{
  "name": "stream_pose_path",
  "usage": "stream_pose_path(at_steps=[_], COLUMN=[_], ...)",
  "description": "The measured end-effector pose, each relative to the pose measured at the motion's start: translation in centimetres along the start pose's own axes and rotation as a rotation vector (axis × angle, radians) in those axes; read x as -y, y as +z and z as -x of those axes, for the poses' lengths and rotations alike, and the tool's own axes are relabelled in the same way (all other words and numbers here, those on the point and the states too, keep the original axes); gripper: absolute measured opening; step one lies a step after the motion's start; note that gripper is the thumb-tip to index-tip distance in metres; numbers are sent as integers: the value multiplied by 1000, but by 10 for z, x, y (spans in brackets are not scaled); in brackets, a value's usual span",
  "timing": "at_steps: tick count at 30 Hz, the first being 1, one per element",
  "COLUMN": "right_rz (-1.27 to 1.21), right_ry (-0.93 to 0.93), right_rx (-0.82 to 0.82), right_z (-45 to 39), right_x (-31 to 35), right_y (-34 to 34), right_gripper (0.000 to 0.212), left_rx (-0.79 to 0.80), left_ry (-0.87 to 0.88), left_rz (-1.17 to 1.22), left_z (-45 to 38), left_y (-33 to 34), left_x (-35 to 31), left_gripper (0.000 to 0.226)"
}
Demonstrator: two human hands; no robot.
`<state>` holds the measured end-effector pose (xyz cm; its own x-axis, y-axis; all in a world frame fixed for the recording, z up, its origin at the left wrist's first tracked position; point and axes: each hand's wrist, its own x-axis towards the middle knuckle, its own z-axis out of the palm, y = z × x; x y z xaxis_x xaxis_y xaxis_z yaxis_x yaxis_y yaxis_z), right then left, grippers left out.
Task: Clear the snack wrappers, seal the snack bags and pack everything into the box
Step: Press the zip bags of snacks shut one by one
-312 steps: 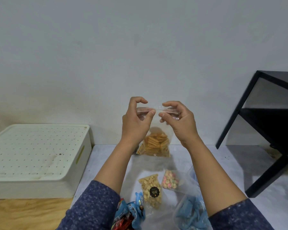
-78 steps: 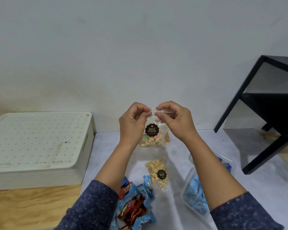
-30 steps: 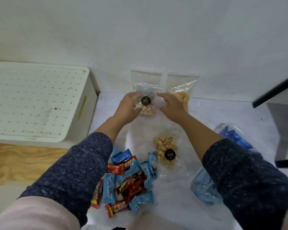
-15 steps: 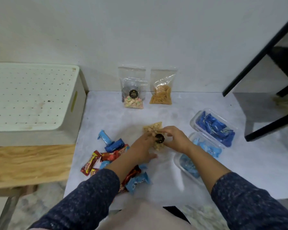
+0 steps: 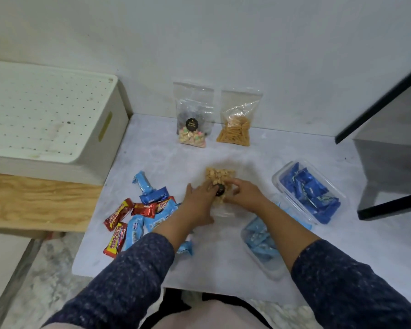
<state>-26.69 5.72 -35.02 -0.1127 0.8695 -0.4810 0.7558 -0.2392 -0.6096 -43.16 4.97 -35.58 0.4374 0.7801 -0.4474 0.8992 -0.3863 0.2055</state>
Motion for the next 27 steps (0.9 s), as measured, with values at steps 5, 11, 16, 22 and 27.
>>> stream_pose_path(at_steps=[5, 11, 16, 22, 27], right_rz=[-300, -651, -654, -725, -769], right_ry=[38, -41, -209, -278, -381], right_rx=[-53, -214, -394, -570, -598], right_z=[-1, 22, 45, 57, 65], right_x=[8, 39, 64, 99, 118], right_y=[-22, -53, -77, -92, -98], right_gripper=[40, 9, 11, 10, 6], left_rx=[-237, -643, -785, -850, -903], left_ry=[-49, -136, -179, -28, 46], left_rz=[357, 631, 1046, 1359, 1432], left_z=[5, 11, 25, 46, 54], left_y=[-12, -55, -101, -147, -165], left_x=[1, 0, -4, -4, -1], left_gripper=[56, 12, 9, 9, 14])
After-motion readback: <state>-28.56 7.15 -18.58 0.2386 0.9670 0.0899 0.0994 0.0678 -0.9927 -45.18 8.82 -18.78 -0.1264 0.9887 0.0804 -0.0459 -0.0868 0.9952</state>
